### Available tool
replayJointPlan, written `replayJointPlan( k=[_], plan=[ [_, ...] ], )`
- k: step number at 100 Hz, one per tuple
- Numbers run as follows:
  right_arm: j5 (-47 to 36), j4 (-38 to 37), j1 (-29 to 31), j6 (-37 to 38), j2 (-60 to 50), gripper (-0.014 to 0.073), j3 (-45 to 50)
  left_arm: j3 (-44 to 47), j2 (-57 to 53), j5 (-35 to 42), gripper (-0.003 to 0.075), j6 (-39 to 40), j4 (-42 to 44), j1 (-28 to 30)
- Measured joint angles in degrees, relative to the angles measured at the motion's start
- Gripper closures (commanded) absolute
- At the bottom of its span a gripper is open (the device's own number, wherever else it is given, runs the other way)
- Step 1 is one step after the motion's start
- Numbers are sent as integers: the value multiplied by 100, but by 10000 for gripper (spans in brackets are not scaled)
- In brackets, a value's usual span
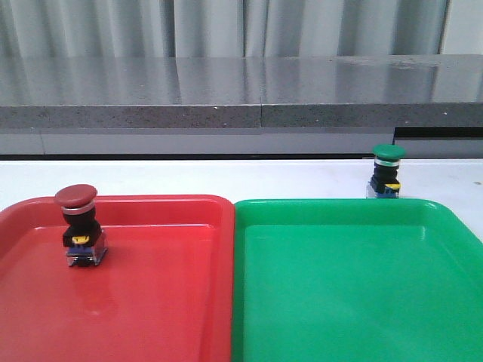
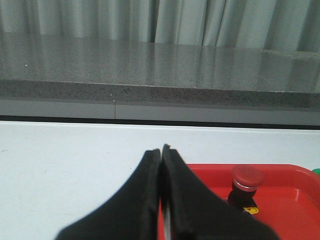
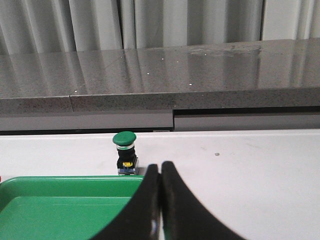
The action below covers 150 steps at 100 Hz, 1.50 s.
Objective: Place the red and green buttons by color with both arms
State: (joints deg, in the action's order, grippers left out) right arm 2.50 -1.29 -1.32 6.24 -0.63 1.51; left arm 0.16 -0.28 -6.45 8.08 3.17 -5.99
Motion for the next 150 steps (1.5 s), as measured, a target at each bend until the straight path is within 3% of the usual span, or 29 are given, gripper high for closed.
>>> replayJointPlan(
  k=[71,86,128,150],
  plan=[
    [-404,29,0,0,0,704,0,0,0,-12,739,0,0,0],
    [64,34,0,0,116,704,-432,0,0,-12,739,0,0,0],
    [2417,34,0,0,3031,704,-3340,0,0,-12,739,0,0,0],
    [2648,34,0,0,4282,704,-3870,0,0,-15,739,-9,0,0]
  ],
)
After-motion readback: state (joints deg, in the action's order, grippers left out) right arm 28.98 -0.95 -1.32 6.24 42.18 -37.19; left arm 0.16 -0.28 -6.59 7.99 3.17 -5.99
